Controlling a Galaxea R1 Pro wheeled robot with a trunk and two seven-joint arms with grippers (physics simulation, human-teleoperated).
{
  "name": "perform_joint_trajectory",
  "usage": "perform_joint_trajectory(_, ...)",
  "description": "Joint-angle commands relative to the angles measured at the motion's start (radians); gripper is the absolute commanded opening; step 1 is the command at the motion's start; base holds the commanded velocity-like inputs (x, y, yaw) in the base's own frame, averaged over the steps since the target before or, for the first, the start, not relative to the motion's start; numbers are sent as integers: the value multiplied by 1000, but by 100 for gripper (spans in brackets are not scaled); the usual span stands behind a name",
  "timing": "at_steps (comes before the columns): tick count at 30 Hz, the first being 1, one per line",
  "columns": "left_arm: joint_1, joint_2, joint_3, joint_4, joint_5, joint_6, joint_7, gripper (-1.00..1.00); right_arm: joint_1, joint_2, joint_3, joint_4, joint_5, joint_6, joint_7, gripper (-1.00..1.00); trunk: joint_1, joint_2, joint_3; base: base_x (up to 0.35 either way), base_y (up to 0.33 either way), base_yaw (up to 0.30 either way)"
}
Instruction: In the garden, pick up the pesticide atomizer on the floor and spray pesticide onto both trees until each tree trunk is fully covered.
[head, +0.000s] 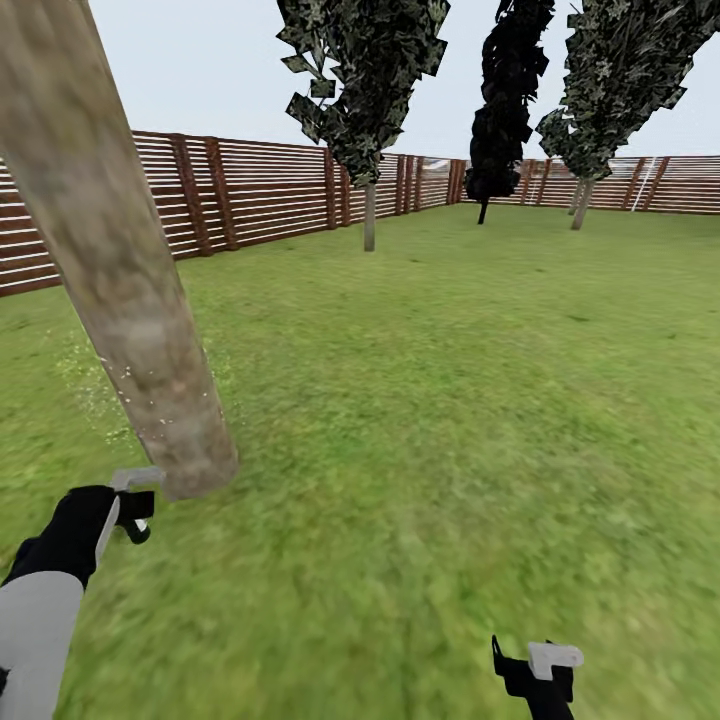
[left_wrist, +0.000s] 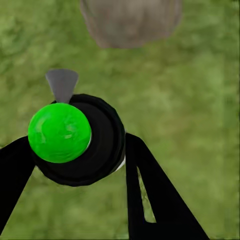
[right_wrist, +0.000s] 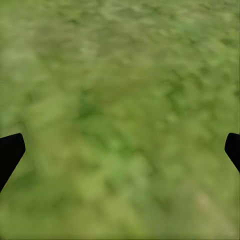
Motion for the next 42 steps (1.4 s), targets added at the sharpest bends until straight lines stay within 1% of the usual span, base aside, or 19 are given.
perform_joint_trajectory(1,5,-28,-5,-2,-10,-9,0,-100,0,0,0,0,0,0,0,100,0,0,0,0,0,0)
perform_joint_trajectory(2,7,-29,-1,-4,-10,-31,0,-100,0,0,0,0,0,0,1,100,0,0,0,0,0,0)
perform_joint_trajectory(3,8,-27,2,-7,-12,-69,1,-100,0,0,0,0,0,0,1,100,0,0,0,80,-49,0)
perform_joint_trajectory(6,9,-34,-3,-8,-14,-100,5,-100,0,-2,0,0,0,0,0,100,0,0,0,197,-154,0)
perform_joint_trajectory(9,10,-37,-1,0,-11,-101,58,-100,0,-3,0,0,0,0,0,100,0,0,0,239,-181,0)
perform_joint_trajectory(11,10,-37,0,4,-11,-100,70,-100,0,-2,0,0,0,0,0,100,0,0,0,241,-178,0)
perform_joint_trajectory(14,9,-37,0,8,-11,-100,72,-100,0,-3,0,0,-1,0,0,100,0,0,0,241,-176,65)
perform_joint_trajectory(21,11,-37,0,9,-11,-99,72,-100,0,-3,0,0,-2,0,0,100,0,0,0,239,-179,267)
perform_joint_trajectory(26,11,-37,2,24,-11,-99,72,-100,0,-3,0,0,-1,0,0,100,0,0,0,186,-213,33)
perform_joint_trajectory(32,13,-36,5,40,-11,-100,74,-100,0,-2,0,0,-1,0,0,100,0,0,0,40,-262,11)
perform_joint_trajectory(38,13,-35,6,41,-11,-96,74,-100,0,-1,0,0,-1,0,0,100,0,0,0,16,-271,263)
perform_joint_trajectory(42,14,-26,8,66,-12,-95,75,-100,0,-1,0,0,-1,0,0,100,0,0,0,131,-265,272)
